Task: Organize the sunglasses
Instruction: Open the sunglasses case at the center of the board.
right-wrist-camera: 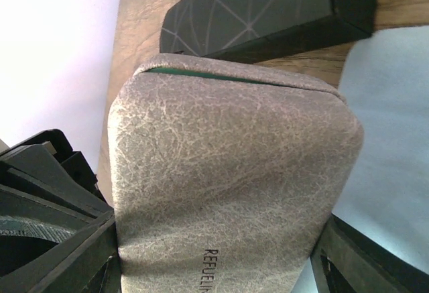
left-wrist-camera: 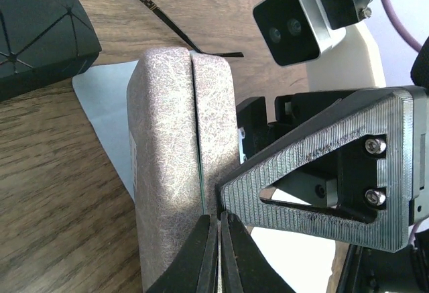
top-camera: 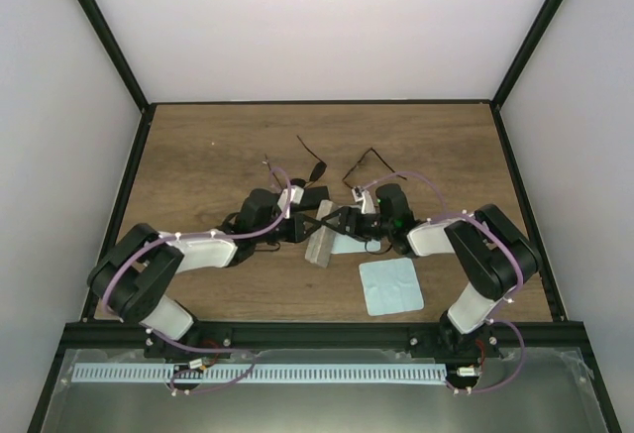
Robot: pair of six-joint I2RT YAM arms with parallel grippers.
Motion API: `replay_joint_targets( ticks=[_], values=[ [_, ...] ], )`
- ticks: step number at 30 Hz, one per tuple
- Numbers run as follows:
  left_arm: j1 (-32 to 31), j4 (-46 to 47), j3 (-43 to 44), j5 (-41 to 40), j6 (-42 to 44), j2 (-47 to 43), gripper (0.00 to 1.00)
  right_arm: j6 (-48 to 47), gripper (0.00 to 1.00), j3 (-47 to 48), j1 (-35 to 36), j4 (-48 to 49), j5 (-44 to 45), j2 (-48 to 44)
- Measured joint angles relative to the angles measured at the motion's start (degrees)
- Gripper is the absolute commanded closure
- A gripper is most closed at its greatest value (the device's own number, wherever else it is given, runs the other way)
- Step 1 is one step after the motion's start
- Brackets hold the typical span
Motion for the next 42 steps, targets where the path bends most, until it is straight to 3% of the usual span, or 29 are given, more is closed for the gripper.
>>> replay_joint_targets(
  ticks=[7,10,11,13,17,27,42],
  values=[
    [-0.8,-4.7,0.0,-1.5,3.2,-3.1,0.86,-3.1,0.99,0.5,0.5,0.4,-0.7,0.0],
    [-1.0,-4.7,0.0,-1.0,4.0,-3.5,0.62,-3.4,0.99,0.9,0.5,0.4,-0.9,0.3],
    [-1.0,-4.7,0.0,-0.9,4.1,-3.8,0.6,-3.5,0.99,1.1,0.6,0.4,-1.0,0.5],
    [-1.4,-5.1,0.0,-0.7,4.5,-4.8,0.66,-3.8,0.99,1.4,0.7,0.6,-1.2,1.0],
    [-1.7,-8.7,-0.5,-2.7,5.4,-7.4,0.94,-5.0,0.99,2.1,1.2,1.2,-1.9,1.4],
    [-1.9,-11.7,-1.5,-4.0,6.5,-8.5,0.96,-6.0,0.99,2.1,1.3,1.6,-2.3,1.4],
    [-0.4,-1.2,0.4,1.0,4.8,2.0,0.96,1.5,0.99,-0.2,-0.7,1.1,-1.0,1.4]
  ],
)
